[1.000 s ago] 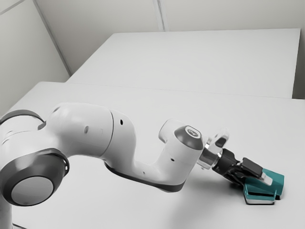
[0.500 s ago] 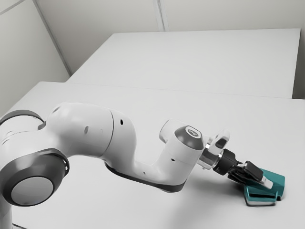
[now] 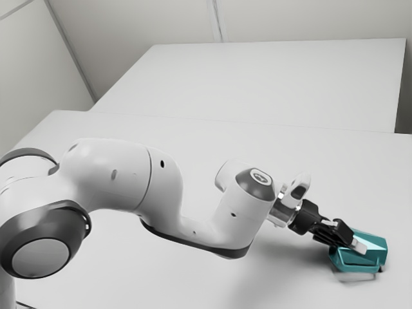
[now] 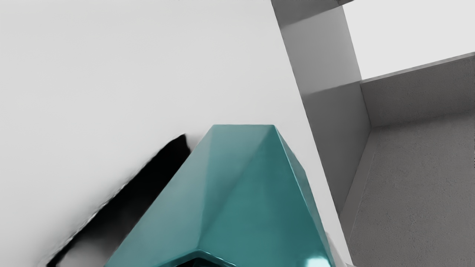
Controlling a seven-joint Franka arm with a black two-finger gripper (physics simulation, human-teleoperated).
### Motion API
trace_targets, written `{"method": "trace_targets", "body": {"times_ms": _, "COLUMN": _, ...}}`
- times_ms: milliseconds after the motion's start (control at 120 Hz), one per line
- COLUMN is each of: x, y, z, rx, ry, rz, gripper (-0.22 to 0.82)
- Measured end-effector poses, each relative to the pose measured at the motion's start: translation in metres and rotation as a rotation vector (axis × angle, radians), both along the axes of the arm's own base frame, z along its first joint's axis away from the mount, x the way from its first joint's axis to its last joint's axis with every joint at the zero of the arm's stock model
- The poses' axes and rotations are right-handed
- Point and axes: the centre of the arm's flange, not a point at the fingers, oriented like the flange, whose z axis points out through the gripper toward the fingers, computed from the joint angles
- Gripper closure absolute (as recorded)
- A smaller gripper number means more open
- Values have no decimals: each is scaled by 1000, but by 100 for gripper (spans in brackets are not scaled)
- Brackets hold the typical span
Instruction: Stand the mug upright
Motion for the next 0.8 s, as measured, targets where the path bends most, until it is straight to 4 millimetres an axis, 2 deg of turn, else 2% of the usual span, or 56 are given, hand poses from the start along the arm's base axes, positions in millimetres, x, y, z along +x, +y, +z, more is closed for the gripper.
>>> {"method": "trace_targets", "body": {"times_ms": 133, "x": 0, "y": -3, "z": 31, "rx": -26, "ry": -46, "rz": -6, "gripper": 77}}
{"method": "trace_targets", "body": {"times_ms": 217, "x": -5, "y": 8, "z": 71, "rx": -42, "ry": -103, "rz": 0, "gripper": 77}}
{"method": "trace_targets", "body": {"times_ms": 267, "x": -10, "y": 23, "z": 94, "rx": -35, "ry": -143, "rz": 2, "gripper": 78}}
{"method": "trace_targets", "body": {"times_ms": 342, "x": -12, "y": 59, "z": 123, "rx": 13, "ry": -218, "rz": 7, "gripper": 78}}
{"method": "trace_targets", "body": {"times_ms": 550, "x": 20, "y": 180, "z": 188, "rx": 322, "ry": -460, "rz": -76, "gripper": 79}}
{"method": "trace_targets", "body": {"times_ms": 617, "x": 25, "y": 214, "z": 210, "rx": 444, "ry": -505, "rz": -120, "gripper": 79}}
{"method": "trace_targets", "body": {"times_ms": 692, "x": 21, "y": 236, "z": 216, "rx": 570, "ry": -500, "rz": -179, "gripper": 79}}
{"method": "trace_targets", "body": {"times_ms": 800, "x": 15, "y": 265, "z": 206, "rx": 741, "ry": -435, "rz": -244, "gripper": 79}}
